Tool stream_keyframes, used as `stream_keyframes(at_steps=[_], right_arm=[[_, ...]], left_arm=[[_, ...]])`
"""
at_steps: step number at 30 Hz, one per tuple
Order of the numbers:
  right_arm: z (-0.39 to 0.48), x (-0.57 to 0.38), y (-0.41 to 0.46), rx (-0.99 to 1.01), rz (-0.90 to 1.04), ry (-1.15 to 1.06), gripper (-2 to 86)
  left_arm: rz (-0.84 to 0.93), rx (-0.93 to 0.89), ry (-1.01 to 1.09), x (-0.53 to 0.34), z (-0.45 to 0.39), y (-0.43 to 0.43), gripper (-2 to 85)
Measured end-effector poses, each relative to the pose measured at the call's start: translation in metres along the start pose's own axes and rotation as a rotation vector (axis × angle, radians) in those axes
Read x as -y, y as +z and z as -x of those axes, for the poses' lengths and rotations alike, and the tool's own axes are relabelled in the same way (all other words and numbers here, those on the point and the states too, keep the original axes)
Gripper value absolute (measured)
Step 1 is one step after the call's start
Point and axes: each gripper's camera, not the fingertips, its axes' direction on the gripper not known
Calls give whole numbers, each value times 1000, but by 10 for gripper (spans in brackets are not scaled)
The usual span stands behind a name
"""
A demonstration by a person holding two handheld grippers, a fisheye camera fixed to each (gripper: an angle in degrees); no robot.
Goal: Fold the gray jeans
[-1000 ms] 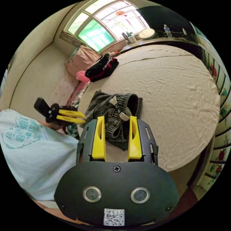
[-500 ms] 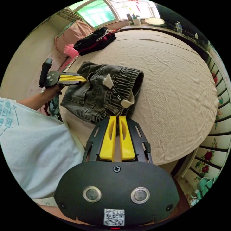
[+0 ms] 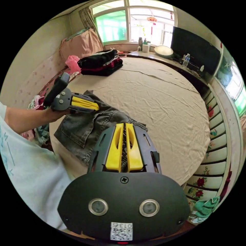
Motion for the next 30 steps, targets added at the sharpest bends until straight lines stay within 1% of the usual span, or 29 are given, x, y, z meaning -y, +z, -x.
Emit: stream_keyframes(at_steps=[1, 2, 4, 5, 6, 8, 9, 10, 12, 14, 15, 17, 19, 20, 22, 23, 26, 28, 29, 30], right_arm=[[7, 4, 21, -10, 30, -37, 5], [11, 3, 46, -78, 93, -72, 3], [12, -7, 75, -124, 142, -143, 2], [9, -13, 77, -106, 97, -130, 1], [7, -14, 76, -88, 96, -111, 1], [2, -10, 67, -56, 159, -59, 0], [2, -10, 62, -53, 168, -49, 0], [1, -11, 48, -67, 138, -27, -1], [3, -17, 25, -87, 52, -2, -1], [19, -27, 10, -97, 1, -47, -1], [25, -29, 11, -112, 6, -71, -1], [46, -42, 30, -213, 80, -175, -1], [50, -52, 52, -257, 160, -214, 0], [49, -57, 56, -276, 115, -214, 0], [40, -57, 58, -240, 109, -191, 1], [28, -54, 57, -170, 116, -135, 2], [1, -46, 52, -38, 162, -98, 7], [-9, -42, 42, -6, 170, -115, 14], [-22, -41, 27, -7, 83, -55, 28], [-31, -43, 17, 1, 11, -11, 35]], left_arm=[[27, 27, 30, 3, -3, 8, -3], [31, 36, 34, 3, -3, 11, -3], [17, 33, 7, 1, -1, 16, -3], [21, 27, -5, 1, 0, 17, -3], [38, 8, -36, 4, 5, 16, -3], [55, -15, -86, 8, 12, 7, -3], [21, 19, -98, 5, 15, -5, -3], [-18, 72, -123, -2, 19, -16, -3], [-28, 87, -144, -10, 27, -22, -3], [12, 50, -140, -14, 32, -17, -3], [37, 53, -127, -16, 31, -11, -3], [95, 74, -99, -17, 28, 3, -3], [129, 118, -46, -15, 23, 14, -3], [135, 133, -36, -14, 22, 15, -3], [140, 164, -28, -16, 26, 18, -2], [140, 160, -29, -17, 29, 19, -2], [140, 95, -74, -23, 51, 15, 1], [110, 35, -190, -38, 79, -4, 8], [81, 30, -235, -45, 88, -12, 12], [3, 20, -333, -65, 105, -30, 20]])
